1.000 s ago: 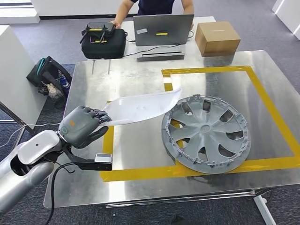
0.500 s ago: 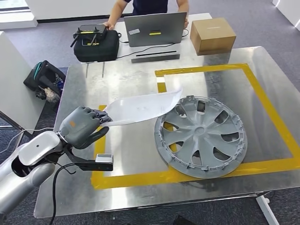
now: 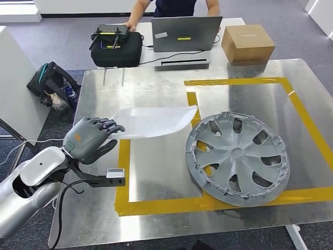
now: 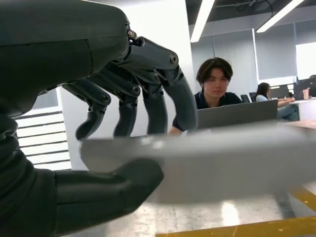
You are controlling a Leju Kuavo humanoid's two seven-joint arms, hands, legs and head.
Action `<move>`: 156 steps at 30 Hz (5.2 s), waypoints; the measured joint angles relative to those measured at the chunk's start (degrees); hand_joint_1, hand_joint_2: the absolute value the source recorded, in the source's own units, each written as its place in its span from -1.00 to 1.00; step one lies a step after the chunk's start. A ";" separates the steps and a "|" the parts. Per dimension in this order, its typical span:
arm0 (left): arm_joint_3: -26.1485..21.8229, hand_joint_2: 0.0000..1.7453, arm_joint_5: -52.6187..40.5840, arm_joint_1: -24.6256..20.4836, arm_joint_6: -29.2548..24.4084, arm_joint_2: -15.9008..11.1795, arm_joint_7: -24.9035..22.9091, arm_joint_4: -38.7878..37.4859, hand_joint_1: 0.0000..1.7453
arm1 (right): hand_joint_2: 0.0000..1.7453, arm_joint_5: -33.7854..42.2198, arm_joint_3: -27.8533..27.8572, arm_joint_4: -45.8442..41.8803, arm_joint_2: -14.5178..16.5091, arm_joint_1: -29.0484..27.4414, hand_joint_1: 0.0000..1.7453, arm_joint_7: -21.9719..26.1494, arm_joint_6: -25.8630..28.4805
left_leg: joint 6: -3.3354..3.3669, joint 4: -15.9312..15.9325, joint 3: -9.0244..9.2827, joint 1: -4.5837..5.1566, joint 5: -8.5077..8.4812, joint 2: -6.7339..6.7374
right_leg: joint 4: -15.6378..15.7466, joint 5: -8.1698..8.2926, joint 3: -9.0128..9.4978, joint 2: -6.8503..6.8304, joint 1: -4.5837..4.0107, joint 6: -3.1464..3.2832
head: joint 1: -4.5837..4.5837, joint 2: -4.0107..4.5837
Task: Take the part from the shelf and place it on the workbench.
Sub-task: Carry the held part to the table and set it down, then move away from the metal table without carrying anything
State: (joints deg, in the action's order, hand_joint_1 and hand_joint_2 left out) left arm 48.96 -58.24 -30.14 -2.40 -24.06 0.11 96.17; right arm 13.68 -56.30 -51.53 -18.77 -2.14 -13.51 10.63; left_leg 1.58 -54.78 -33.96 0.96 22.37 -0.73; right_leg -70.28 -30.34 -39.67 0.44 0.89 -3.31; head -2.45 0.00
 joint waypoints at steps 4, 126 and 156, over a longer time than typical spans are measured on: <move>-0.17 -1.00 0.25 -0.05 0.48 0.09 -0.53 0.00 -1.00 | -1.00 -0.02 0.15 -0.12 -0.09 0.05 -1.00 -0.07 0.24 | -0.72 -0.92 0.34 0.41 0.91 -0.15 | 12.11 5.13 6.01 0.06 -0.09 0.58 | 0.09 0.00; -17.79 -1.00 -2.11 19.00 -4.82 -7.37 -3.59 -0.40 -1.00 | -1.00 8.86 -2.94 -10.51 -6.50 -4.88 -1.00 -4.55 12.69 | -3.41 -12.29 -0.39 -1.11 4.66 0.54 | 14.09 7.90 4.63 -0.58 -0.03 1.76 | 0.78 -0.01; -18.66 -1.00 -1.80 19.32 -2.86 -7.09 -3.86 -0.22 -1.00 | -1.00 10.78 -5.58 -13.48 -8.20 -3.98 -1.00 -6.61 14.59 | -3.01 -15.88 -4.59 -0.83 3.44 0.86 | 15.18 6.62 7.10 -0.65 -0.26 1.97 | 0.98 -0.02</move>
State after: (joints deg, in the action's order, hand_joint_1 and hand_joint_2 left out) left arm 30.30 -60.04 -10.82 -5.26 -31.15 -3.75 95.95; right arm 24.46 -61.88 -65.01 -26.97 -6.12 -20.12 25.23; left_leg -1.43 -70.66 -38.55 0.13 25.81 0.12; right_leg -55.10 -23.72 -32.58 -0.22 0.63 -1.34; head -1.48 -0.02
